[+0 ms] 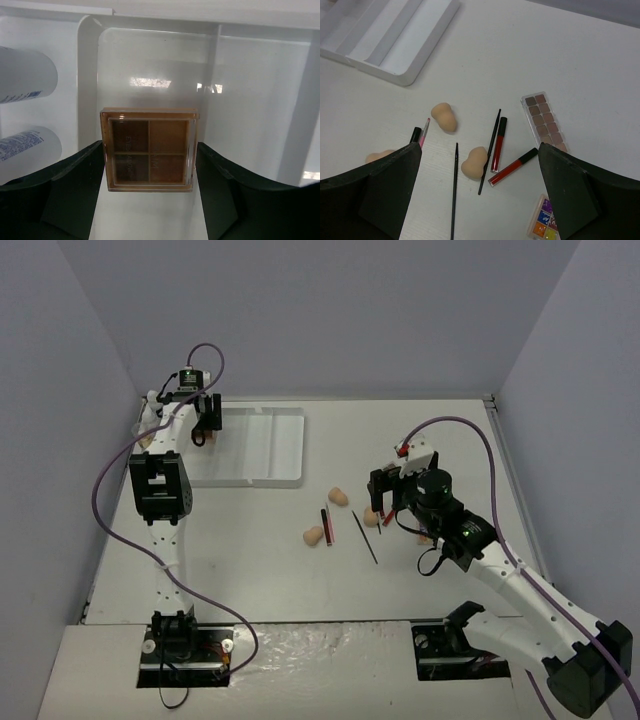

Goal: Organize the makeup

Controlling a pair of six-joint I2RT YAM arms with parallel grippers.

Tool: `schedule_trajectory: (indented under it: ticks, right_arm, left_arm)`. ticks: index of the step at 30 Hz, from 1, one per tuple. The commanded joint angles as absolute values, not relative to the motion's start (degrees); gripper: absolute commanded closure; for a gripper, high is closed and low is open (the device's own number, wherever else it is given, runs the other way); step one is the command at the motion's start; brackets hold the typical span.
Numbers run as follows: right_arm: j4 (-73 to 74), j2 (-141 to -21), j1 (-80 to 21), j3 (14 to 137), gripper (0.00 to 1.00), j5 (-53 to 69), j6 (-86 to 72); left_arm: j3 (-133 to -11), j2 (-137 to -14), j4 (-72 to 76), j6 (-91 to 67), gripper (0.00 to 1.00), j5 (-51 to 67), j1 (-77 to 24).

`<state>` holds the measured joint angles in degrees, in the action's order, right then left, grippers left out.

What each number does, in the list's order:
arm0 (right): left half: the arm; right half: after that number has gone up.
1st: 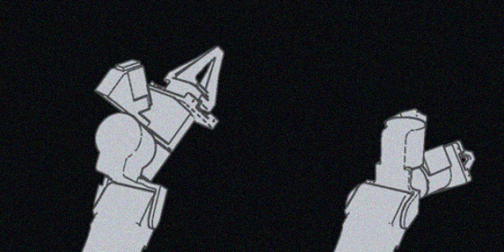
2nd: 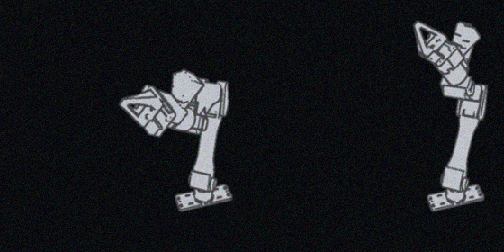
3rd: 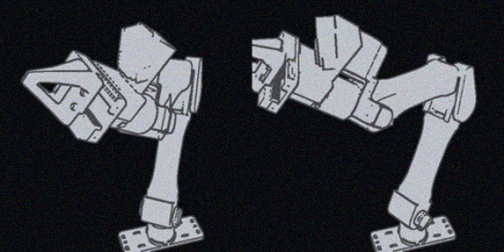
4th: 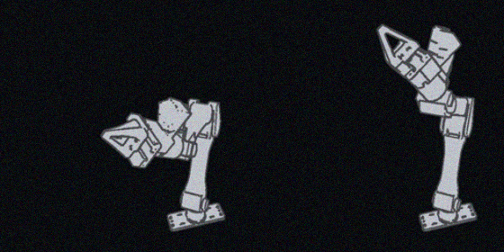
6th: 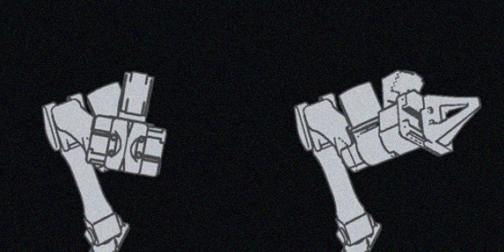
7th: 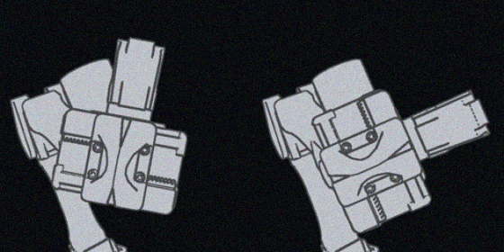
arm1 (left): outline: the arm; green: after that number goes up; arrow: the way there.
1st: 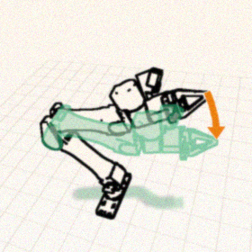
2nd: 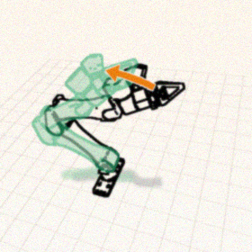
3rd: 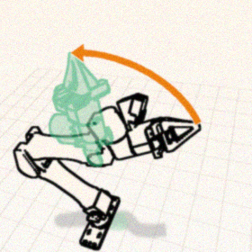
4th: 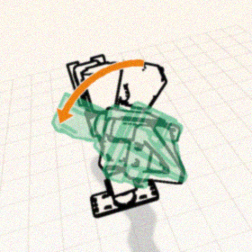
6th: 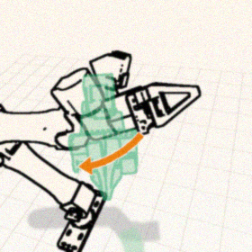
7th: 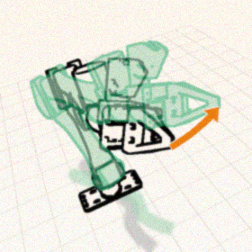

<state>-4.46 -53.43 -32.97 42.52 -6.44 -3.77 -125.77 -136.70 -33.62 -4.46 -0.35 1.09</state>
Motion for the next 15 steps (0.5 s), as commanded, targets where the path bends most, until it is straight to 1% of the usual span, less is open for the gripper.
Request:
schedule_trajectory:
  ticks: [1, 4, 6, 9, 13, 15]
  right_arm:
    - [-6.8, -55.4, -32.6, 45.3, 0.0, -5.9, -3.5]
    - [-6.6, -56.3, -32.7, 45.6, 0.0, -6.5, -4.0]
    - [-6.4, -56.9, -32.6, 45.8, 0.0, -6.9, -4.2]
    - [-6.2, -57.7, -32.6, 46.0, 0.0, -7.4, -4.6]
    - [-4.9, -60.1, -32.3, 46.7, 0.0, -8.6, -6.4]
    - [-4.0, -61.3, -32.0, 47.4, 0.0, -9.0, -7.5]
  left_arm:
    - [-132.3, -135.7, -31.6, -2.6, 0.5, 2.0, 2.6]
    - [-132.9, -136.8, -31.4, -2.7, 0.38, 1.8, 3.0]
    - [-132.9, -137.0, -31.2, -3.1, 0.32, 2.0, 3.4]
    - [-132.2, -136.5, -30.1, -3.4, 0.17, 2.8, 3.5]
    - [-130.8, -135.2, -28.7, -3.4, 0.08, 3.7, 3.5]
    - [-129.9, -134.4, -28.6, -3.5, 0.05, 3.9, 3.5]
